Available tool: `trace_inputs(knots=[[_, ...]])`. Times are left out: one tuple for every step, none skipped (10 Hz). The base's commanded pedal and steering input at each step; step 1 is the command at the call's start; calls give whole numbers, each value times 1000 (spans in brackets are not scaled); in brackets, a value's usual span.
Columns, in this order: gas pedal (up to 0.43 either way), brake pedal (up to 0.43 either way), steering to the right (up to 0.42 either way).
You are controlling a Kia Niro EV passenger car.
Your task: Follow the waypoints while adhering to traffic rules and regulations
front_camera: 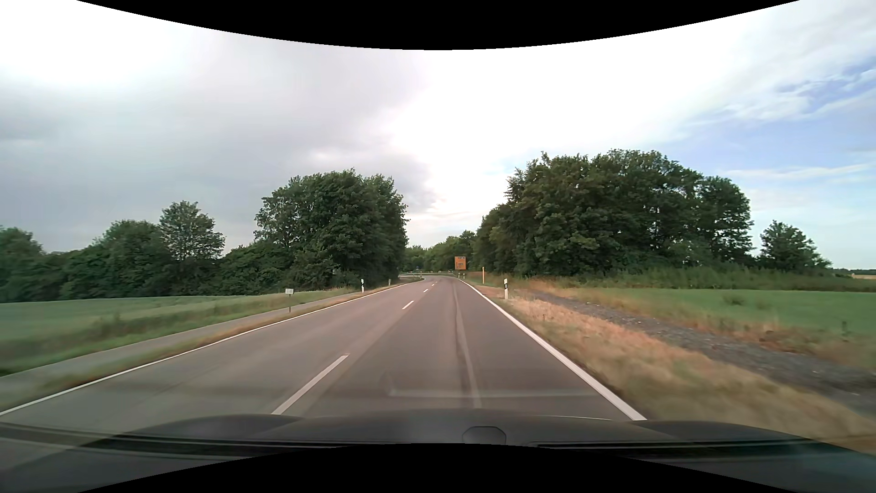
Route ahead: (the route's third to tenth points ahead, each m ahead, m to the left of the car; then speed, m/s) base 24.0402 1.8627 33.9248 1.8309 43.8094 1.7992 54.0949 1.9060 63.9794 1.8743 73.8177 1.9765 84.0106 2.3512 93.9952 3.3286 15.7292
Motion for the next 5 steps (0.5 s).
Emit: trace_inputs(knots=[[150,0,0],[150,0,0],[150,0,-1],[150,0,-1],[150,0,-1]])
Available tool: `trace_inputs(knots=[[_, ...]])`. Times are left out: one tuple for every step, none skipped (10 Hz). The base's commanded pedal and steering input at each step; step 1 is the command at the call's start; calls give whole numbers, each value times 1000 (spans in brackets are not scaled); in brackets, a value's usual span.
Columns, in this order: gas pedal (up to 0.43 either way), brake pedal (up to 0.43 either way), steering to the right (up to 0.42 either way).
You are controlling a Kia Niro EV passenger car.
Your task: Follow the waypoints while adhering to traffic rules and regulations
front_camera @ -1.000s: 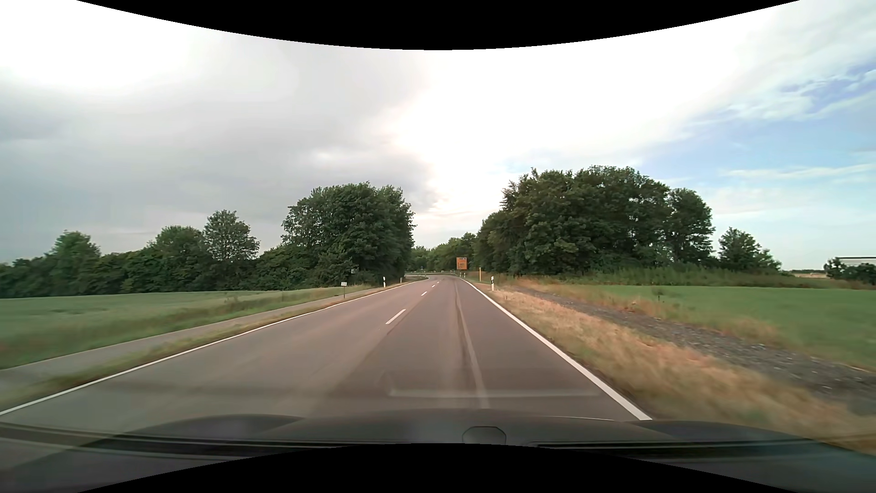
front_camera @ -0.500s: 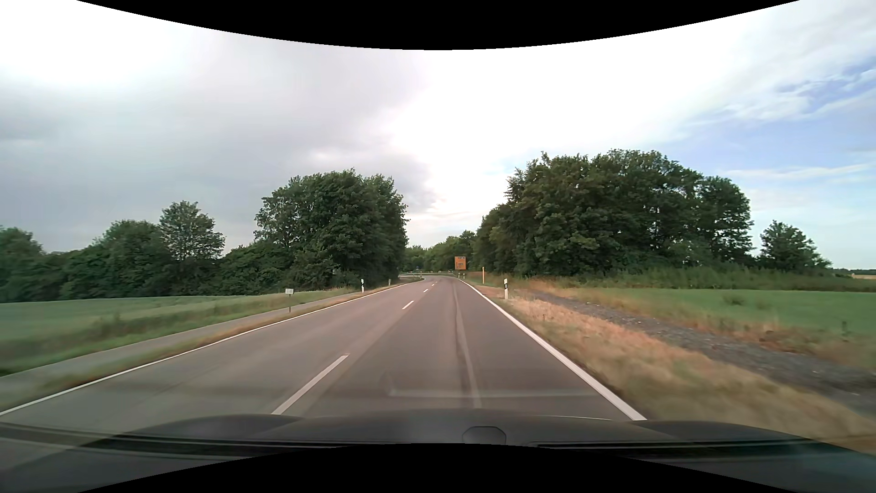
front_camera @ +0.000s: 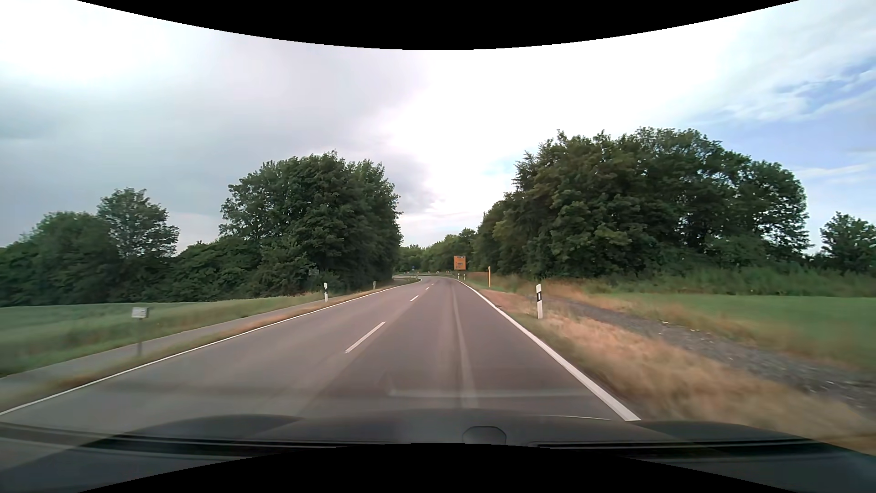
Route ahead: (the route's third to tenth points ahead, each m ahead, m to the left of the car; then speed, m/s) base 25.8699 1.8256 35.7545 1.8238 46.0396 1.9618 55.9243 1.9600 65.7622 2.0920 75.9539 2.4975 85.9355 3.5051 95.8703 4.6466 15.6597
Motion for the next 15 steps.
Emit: trace_inputs(knots=[[150,0,-1],[150,0,-1],[150,0,-2],[150,0,-2],[150,0,-4],[150,0,-7],[150,0,-7],[150,0,-7],[157,0,-6],[169,0,-5],[169,0,-4],[177,0,-4],[177,0,-3],[177,0,-3],[177,0,-3]])
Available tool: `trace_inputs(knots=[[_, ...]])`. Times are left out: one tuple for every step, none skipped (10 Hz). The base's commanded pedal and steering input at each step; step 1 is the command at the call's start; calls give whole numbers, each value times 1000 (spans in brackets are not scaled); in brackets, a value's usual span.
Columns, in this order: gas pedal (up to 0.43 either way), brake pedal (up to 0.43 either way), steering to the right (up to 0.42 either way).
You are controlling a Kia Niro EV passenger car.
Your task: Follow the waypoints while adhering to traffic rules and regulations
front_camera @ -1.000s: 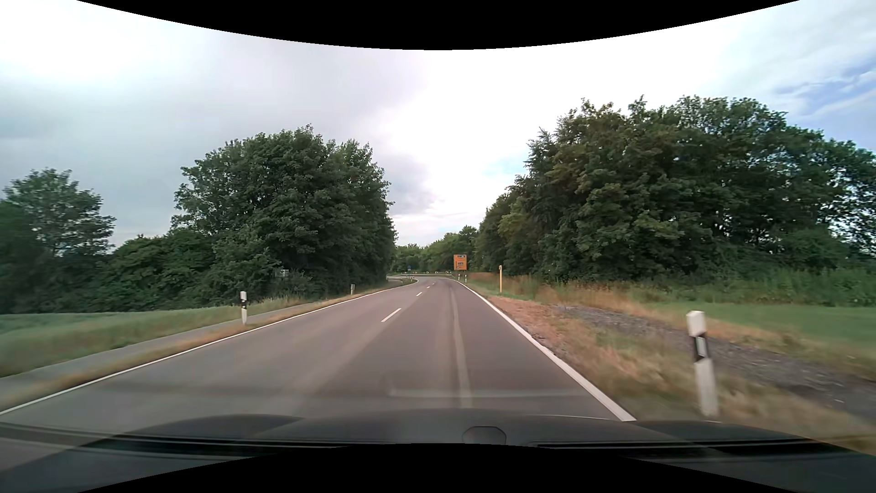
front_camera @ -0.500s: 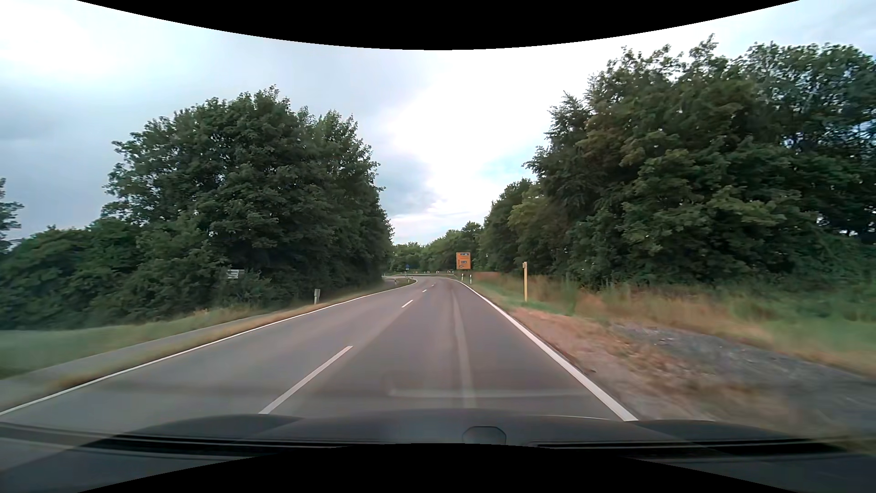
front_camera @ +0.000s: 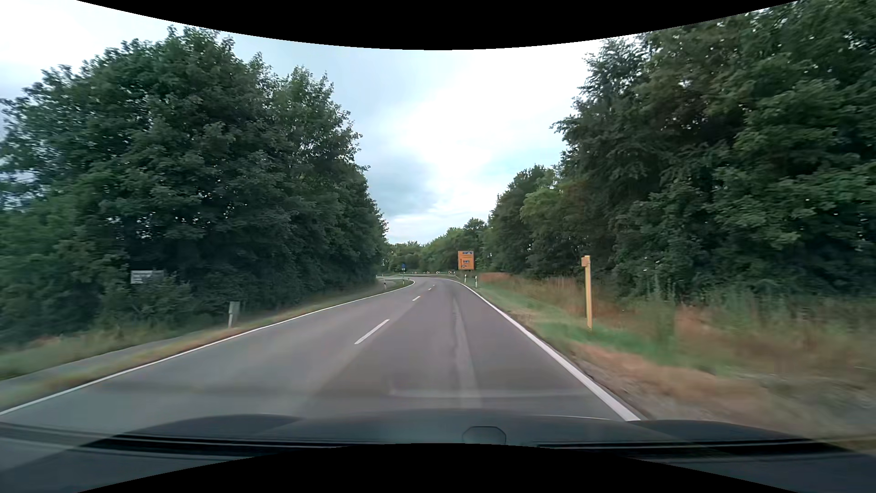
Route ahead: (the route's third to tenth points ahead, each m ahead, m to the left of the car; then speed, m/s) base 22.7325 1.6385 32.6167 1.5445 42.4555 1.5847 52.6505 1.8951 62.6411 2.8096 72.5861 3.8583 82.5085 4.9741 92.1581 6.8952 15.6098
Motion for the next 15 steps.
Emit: trace_inputs(knots=[[177,0,-3],[189,0,-3],[197,0,-3],[209,0,-3],[209,0,-3],[209,0,-3],[197,0,-3],[177,0,-3],[118,0,-3],[98,0,-3],[87,0,-3],[98,0,-4],[98,0,-4],[98,0,-4],[110,0,-4]])
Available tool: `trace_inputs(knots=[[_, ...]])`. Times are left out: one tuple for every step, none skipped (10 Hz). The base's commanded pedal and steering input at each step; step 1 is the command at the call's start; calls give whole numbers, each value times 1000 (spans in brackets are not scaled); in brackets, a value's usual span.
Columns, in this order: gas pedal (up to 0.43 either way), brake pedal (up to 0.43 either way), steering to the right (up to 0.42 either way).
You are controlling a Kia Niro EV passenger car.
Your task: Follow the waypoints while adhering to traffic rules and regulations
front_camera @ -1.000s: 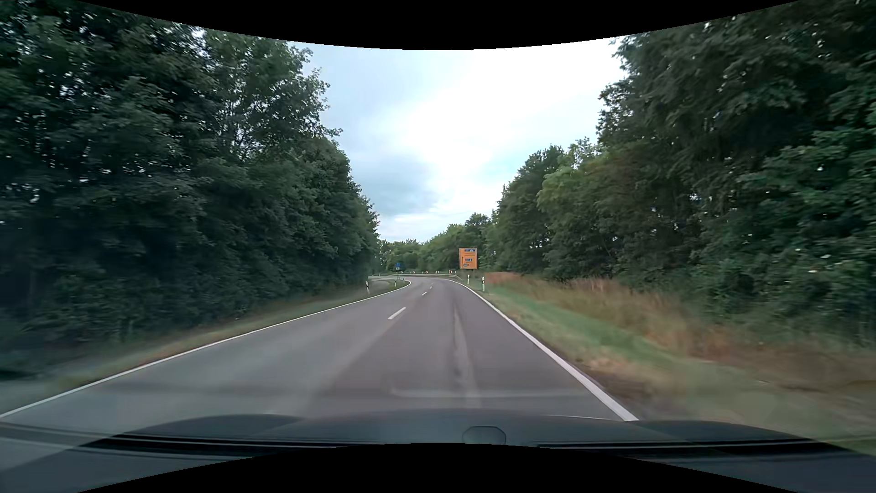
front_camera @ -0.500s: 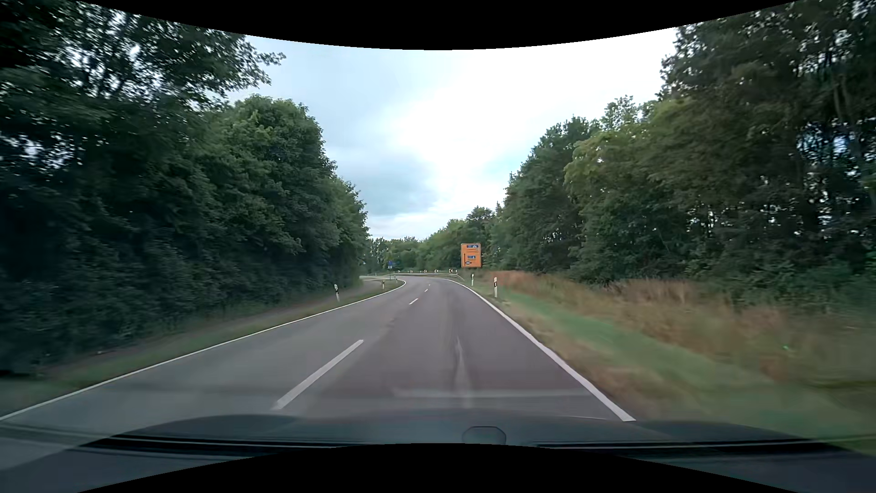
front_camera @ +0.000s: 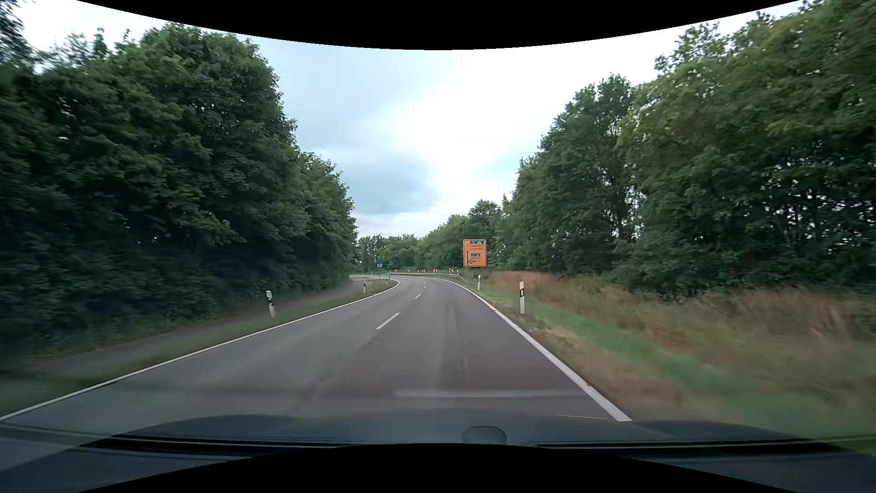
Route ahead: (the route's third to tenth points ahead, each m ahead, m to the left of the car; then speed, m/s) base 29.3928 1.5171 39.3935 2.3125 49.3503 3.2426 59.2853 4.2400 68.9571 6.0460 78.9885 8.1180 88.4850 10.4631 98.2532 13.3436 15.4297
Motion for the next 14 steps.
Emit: trace_inputs(knots=[[110,0,-4],[110,0,-4],[110,0,-5],[110,0,-6],[118,0,-7],[118,0,-7],[118,0,-7],[118,0,-8],[118,0,-11],[110,0,-15],[110,0,-15],[110,0,-15],[110,0,-15],[110,0,-14]])
